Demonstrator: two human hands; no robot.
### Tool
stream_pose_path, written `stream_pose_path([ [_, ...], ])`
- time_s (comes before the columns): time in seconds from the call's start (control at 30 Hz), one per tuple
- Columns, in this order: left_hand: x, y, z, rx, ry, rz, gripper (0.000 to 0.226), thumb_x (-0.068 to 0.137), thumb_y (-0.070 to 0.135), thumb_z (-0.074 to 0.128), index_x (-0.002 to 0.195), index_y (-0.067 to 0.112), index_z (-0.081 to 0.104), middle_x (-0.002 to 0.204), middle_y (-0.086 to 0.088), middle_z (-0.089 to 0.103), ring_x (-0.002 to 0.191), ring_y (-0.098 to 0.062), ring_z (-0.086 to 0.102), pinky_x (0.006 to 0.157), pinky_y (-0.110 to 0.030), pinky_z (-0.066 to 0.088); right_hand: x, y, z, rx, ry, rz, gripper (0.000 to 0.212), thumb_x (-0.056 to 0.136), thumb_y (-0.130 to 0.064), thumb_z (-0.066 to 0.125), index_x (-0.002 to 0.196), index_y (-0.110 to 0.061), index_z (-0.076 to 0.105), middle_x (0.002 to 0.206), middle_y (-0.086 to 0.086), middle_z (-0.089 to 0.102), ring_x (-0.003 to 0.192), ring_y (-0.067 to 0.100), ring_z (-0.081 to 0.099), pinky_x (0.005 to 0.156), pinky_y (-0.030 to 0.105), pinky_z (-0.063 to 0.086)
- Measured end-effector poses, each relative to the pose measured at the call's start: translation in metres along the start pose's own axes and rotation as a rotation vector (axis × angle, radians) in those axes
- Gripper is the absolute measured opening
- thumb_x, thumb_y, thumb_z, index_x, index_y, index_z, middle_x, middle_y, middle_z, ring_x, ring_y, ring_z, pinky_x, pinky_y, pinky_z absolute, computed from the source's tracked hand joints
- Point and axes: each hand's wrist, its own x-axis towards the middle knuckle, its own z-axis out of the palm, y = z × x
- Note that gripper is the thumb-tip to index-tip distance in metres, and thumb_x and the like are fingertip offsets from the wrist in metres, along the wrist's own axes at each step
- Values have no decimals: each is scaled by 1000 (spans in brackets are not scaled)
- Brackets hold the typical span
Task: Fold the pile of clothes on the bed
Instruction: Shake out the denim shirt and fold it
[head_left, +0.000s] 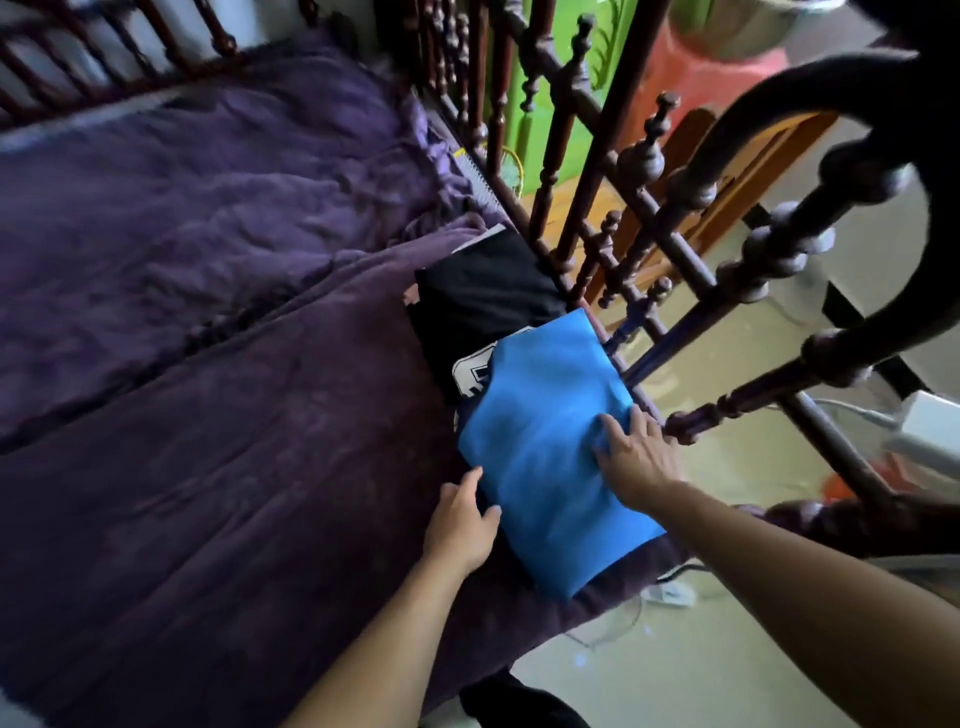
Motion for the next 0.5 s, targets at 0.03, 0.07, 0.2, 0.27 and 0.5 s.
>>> stream_pose_path([
  [0.03, -10, -6, -9, 29, 27, -3, 51, 94, 34, 52, 143, 27, 37, 133, -4, 44, 117, -23, 51, 94, -31, 42, -6, -10, -10, -40, 45, -53, 48, 96, -43, 39, 141, -25, 34, 146, 11, 27, 135, 31, 27, 99, 45, 34],
  [0.07, -21, -13, -19, 58, 52, -8, 44, 95, 34, 51, 138, 26, 43, 132, -1, 47, 117, -22, 52, 92, -31, 43, -14, -22, -18, -67, 73, -127, 46, 96, -40, 41, 139, -23, 38, 146, 10, 30, 134, 30, 29, 99, 43, 34],
  [0.2, -76, -56, -60, 114, 176, -30, 34, 94, 35, 52, 126, 26, 54, 121, 3, 58, 109, -17, 56, 85, -30, 45, -56, -92, -39, -31, 95, -408, 35, 95, -34, 44, 126, -19, 52, 133, 5, 47, 123, 28, 43, 90, 40, 42],
  [0.27, -107, -86, -78, 133, 238, -52, 32, 93, 36, 52, 123, 26, 56, 116, 3, 62, 107, -18, 58, 83, -30, 46, -83, -130, -39, -5, 110, -524, 30, 94, -35, 44, 118, -20, 55, 120, 3, 52, 117, 26, 49, 85, 40, 46],
  [0.5, -248, -233, -121, 114, 448, -214, 29, 92, 39, 50, 119, 28, 58, 115, 4, 65, 107, -18, 60, 81, -28, 46, -201, -258, -14, -35, 80, -862, 31, 95, -43, 41, 116, -27, 57, 118, -6, 55, 114, 16, 53, 84, 34, 46],
])
